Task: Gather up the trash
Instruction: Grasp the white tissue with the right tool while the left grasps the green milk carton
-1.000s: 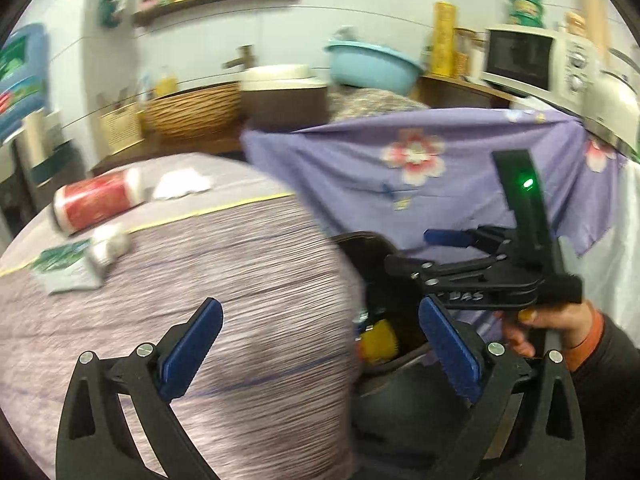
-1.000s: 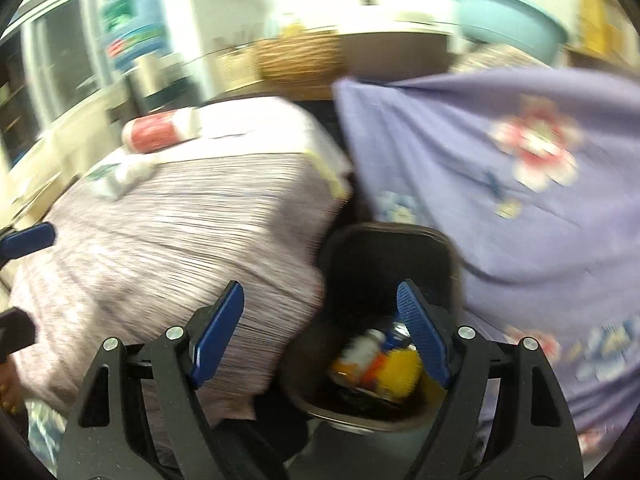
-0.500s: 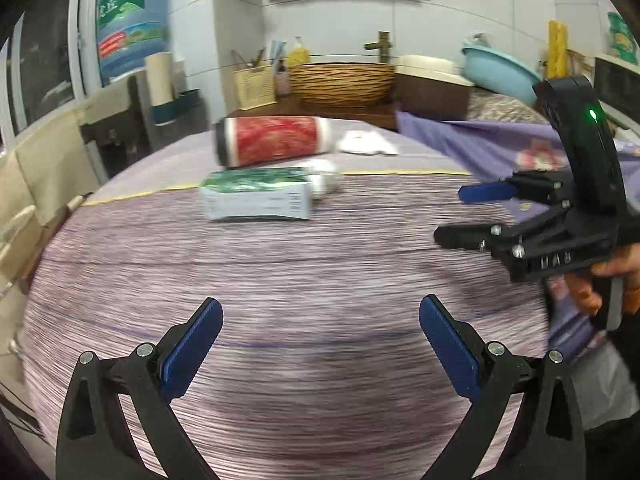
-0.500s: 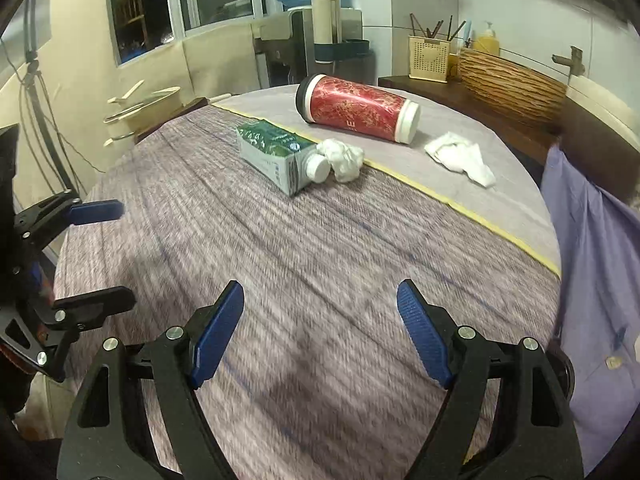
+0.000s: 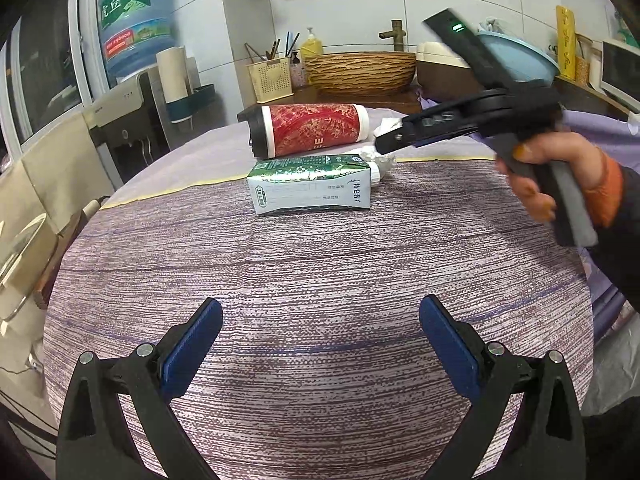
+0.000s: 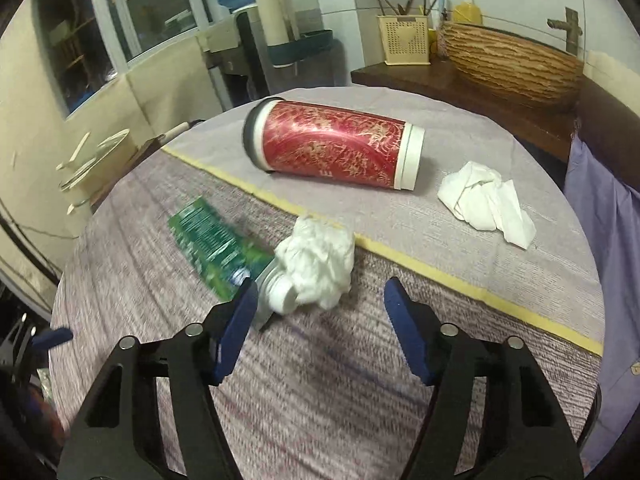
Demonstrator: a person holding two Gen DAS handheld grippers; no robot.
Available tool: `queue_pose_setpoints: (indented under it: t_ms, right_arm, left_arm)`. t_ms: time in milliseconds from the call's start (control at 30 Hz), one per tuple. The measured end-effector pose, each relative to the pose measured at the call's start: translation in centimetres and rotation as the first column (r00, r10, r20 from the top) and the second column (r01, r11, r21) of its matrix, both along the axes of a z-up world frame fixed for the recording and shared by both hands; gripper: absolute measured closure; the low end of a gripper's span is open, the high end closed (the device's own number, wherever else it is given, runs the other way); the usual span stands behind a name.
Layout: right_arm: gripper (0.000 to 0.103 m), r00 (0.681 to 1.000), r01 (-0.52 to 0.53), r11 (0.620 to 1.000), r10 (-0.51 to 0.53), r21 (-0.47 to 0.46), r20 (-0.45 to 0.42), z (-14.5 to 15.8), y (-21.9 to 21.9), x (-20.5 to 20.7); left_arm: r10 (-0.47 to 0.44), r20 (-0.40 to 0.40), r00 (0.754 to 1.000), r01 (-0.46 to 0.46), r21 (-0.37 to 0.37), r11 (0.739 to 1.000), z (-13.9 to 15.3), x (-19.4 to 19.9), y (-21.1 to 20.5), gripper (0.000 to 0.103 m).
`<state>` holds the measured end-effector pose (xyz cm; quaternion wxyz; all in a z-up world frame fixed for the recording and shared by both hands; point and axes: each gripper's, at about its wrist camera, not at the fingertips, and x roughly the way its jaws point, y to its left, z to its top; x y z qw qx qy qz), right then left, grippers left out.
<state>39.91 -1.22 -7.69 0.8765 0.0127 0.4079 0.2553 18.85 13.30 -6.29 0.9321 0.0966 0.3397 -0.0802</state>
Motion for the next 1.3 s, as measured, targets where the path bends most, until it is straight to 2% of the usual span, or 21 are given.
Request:
queue_pose_setpoints:
  t_ms: [233, 300, 333, 433, 533, 633, 733, 767, 800, 867, 933, 1000, 1100, 1200, 1267, 1300]
  right_arm:
    - [0.052, 0.999, 0.008, 1.0, -0.008, 0.01, -0.046, -1.8, 0.7, 2.4]
    - [0.066, 0.999, 0.014, 0.999, -0.013, 0.03, -0.048, -2.0, 0.6, 2.7]
    - [0.085, 0.998, 0.021, 0.999, -0.019, 0.029, -0.055, -2.0, 0.5, 2.8]
    - [0.087, 0.996, 0.028, 0.998, -0.023, 0.06, -0.085, -2.3, 0.0, 3.2]
    - [0.088, 0.998, 0.033, 0.997, -0.029, 0.064, -0.064, -2.0, -0.5, 2.8]
    - [0.088, 0.998, 0.039, 0.996, -0.036, 0.074, -0.042, -1.2, -1.4, 2.0]
    - [0.088, 0.999, 0.037, 0.996, -0.035, 0.076, -0.023, -0.6, -2.5, 1.0]
    - [0.088, 0.999, 0.038, 0.996, -0.036, 0.079, -0.022, -0.5, -2.8, 0.7]
    - [0.088, 0.999, 0.04, 0.996, -0.038, 0.083, -0.023, -0.5, -3.1, 0.4]
    - [0.088, 0.999, 0.043, 0.995, -0.042, 0.089, -0.021, -0.6, -4.0, -0.4]
    - [0.088, 0.999, 0.046, 0.994, -0.044, 0.096, -0.019, -0.6, -4.6, -0.9]
    - [0.088, 0.998, 0.053, 0.992, -0.051, 0.113, -0.024, -0.8, -5.4, -1.5]
    - [0.088, 0.998, 0.066, 0.99, -0.063, 0.125, -0.03, -1.0, -6.5, -2.0]
    - [0.088, 0.996, 0.078, 0.987, -0.072, 0.14, -0.047, -1.3, -7.3, -2.5]
    - [0.088, 0.996, 0.08, 0.986, -0.074, 0.144, -0.047, -1.4, -7.8, -2.9]
    - [0.088, 0.996, 0.079, 0.987, -0.073, 0.141, -0.044, -1.5, -7.9, -3.1]
  left_arm:
    - [-0.011, -0.014, 1.0, 0.011, -0.034, 0.999, 0.0, 0.8, 0.5, 0.005]
    - [-0.023, -0.026, 0.999, 0.021, -0.053, 0.998, 0.0, 1.3, 0.7, 0.005]
    - [-0.032, -0.031, 0.999, 0.031, -0.053, 0.998, 0.0, 1.6, 0.7, 0.005]
    - [-0.057, -0.029, 0.998, 0.056, -0.029, 0.998, 0.1, 2.4, 0.6, 0.005]
    - [-0.112, -0.003, 0.994, 0.112, 0.057, 0.992, 0.3, 3.8, 0.4, 0.005]
    - [-0.189, 0.014, 0.982, 0.186, 0.128, 0.974, 0.9, 5.3, 0.1, 0.005]
    - [-0.328, 0.004, 0.945, 0.32, 0.21, 0.924, 1.6, 7.1, -0.5, 0.005]
    - [-0.396, -0.011, 0.918, 0.385, 0.258, 0.886, 1.7, 7.8, -0.9, 0.005]
    - [-0.431, -0.02, 0.902, 0.418, 0.285, 0.862, 1.7, 8.3, -1.1, 0.005]
    - [-0.497, -0.08, 0.864, 0.489, 0.363, 0.793, 1.4, 9.9, -1.9, 0.005]
    - [-0.531, -0.124, 0.838, 0.53, 0.416, 0.739, 1.0, 11.2, -2.8, 0.005]
    - [-0.568, -0.185, 0.802, 0.586, 0.435, 0.684, 0.5, 12.7, -3.6, 0.005]
    - [-0.586, -0.257, 0.769, 0.634, 0.429, 0.643, -0.3, 15.0, -4.5, 0.005]
    - [-0.583, -0.316, 0.749, 0.659, 0.45, 0.603, -1.4, 16.9, -5.3, 0.005]
    - [-0.56, -0.357, 0.747, 0.663, 0.459, 0.591, -2.1, 18.1, -5.6, 0.007]
    - [-0.553, -0.377, 0.743, 0.669, 0.45, 0.592, -2.3, 18.3, -5.7, 0.011]
